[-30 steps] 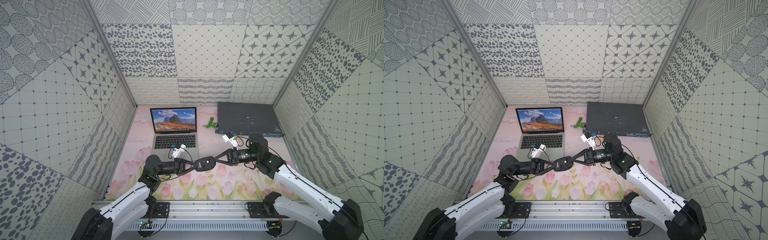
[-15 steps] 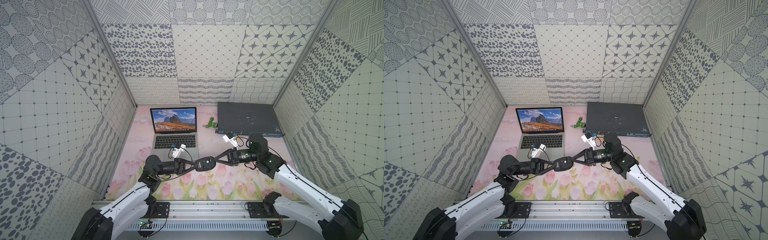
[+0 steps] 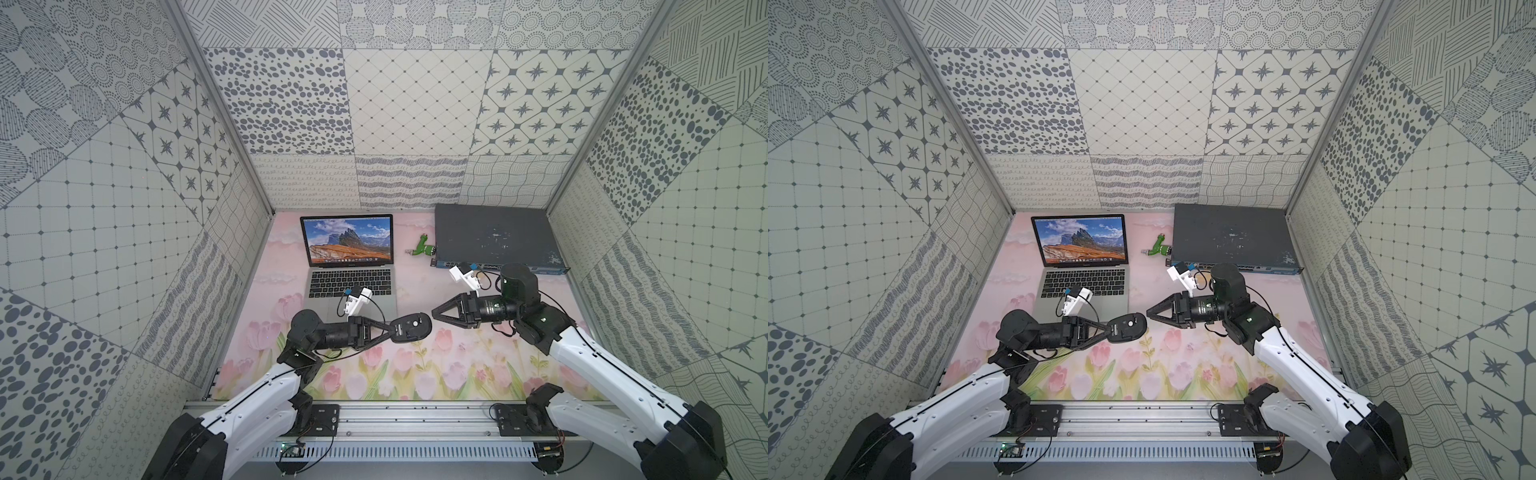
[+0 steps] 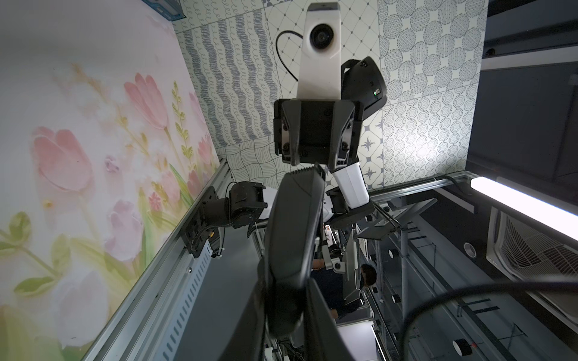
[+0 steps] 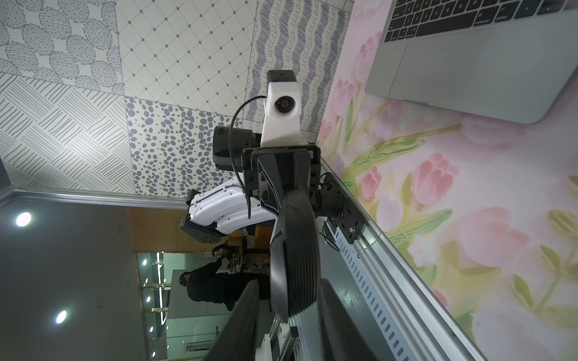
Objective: Remove the wireless mouse receiver from the laptop
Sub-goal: Close the lid on the mouse.
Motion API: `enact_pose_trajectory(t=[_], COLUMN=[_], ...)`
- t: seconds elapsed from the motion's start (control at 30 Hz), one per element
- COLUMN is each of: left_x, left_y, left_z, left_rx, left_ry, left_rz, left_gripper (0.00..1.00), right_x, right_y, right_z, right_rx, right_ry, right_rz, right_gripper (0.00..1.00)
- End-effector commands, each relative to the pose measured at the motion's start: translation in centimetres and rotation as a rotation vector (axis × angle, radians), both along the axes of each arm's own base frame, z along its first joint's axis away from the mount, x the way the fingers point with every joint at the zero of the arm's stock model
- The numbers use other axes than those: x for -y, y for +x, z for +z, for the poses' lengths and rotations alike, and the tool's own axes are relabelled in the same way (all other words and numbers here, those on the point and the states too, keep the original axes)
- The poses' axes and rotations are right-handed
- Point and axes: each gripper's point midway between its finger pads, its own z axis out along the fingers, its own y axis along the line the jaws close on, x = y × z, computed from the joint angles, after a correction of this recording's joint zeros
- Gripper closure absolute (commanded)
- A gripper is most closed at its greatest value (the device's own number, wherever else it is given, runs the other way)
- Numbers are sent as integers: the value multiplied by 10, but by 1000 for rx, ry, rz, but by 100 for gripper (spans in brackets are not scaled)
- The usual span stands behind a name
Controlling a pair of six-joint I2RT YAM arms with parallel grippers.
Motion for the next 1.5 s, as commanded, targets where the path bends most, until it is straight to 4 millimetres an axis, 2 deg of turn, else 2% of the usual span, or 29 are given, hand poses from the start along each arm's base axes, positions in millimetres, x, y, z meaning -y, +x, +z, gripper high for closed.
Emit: enact_pose_trajectory(t=[0.0, 0.1, 0.2, 0.33, 0.43, 0.7, 0.97, 1.47], left_x=[-1, 0, 0, 0, 0, 0, 0, 0], left_y=[-4, -2, 0, 2, 5, 6, 4, 4], left_z=[9, 8, 7, 6, 3, 1, 2, 2], left_rx=[102, 99, 94, 90, 86, 90, 93, 94], left_ry=[-17, -17, -17, -13, -7, -2, -3, -3], left_rz=[-15, -11, -4, 4, 13, 17, 10, 7], left_gripper=[96, 97, 97, 97, 98, 97, 97, 98], right_x=[9, 20, 29, 29, 24, 2, -7, -19], right_y=[-2, 1, 3, -3, -12, -27, -23, -18], right_z=[18, 9, 4, 16, 23, 16, 3, -5], right_rx=[112, 137, 154, 177, 204, 201, 210, 223], right_ry=[-35, -160, -258, -295, -331, -405, -471, -505], right_rz=[-8, -55, -92, -92, -84, -33, -44, -34], right_gripper=[57, 42, 35, 23, 21, 20, 19, 20])
